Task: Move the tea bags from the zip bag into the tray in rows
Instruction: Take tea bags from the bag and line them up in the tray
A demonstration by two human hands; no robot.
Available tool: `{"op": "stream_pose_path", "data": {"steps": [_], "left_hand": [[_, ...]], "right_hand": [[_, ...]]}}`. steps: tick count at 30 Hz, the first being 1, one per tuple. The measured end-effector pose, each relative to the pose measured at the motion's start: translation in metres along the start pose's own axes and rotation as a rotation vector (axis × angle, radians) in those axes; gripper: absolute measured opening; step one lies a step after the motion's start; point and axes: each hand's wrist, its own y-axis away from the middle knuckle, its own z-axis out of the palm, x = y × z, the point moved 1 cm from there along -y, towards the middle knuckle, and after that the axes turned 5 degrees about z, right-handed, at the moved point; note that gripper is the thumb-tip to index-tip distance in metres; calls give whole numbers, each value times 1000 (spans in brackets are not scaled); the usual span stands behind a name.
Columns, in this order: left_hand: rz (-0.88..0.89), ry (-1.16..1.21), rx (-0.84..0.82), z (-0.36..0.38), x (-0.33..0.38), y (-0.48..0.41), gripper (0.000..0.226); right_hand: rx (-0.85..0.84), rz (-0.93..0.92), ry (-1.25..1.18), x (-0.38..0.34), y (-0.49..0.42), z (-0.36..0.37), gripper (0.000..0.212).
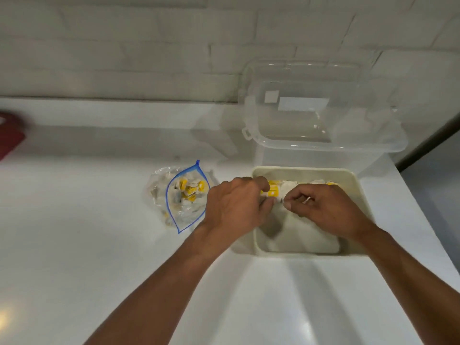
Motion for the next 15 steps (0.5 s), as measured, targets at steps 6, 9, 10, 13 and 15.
{"op": "stream_pose_path", "data": {"steps": [6,9,10,13,15], "left_hand": [[-138,132,25,-23,-52,31,30],[-218,134,35,-26,-83,46,25],[-233,99,30,-25,-94,52,25],[-221,-63,-9,-14,-119,66,29],[-160,-128,-52,-4,-128,72,28]], "right_hand": [[-29,-37,-44,-54,-2,22,4],[-42,-55,-85,-81,-10,36,3],[-54,-57,-95,-90,-14,42,1],[-92,-123,-52,-116,-30,65,16],[-136,-232,41,-127,-42,87,34]]}}
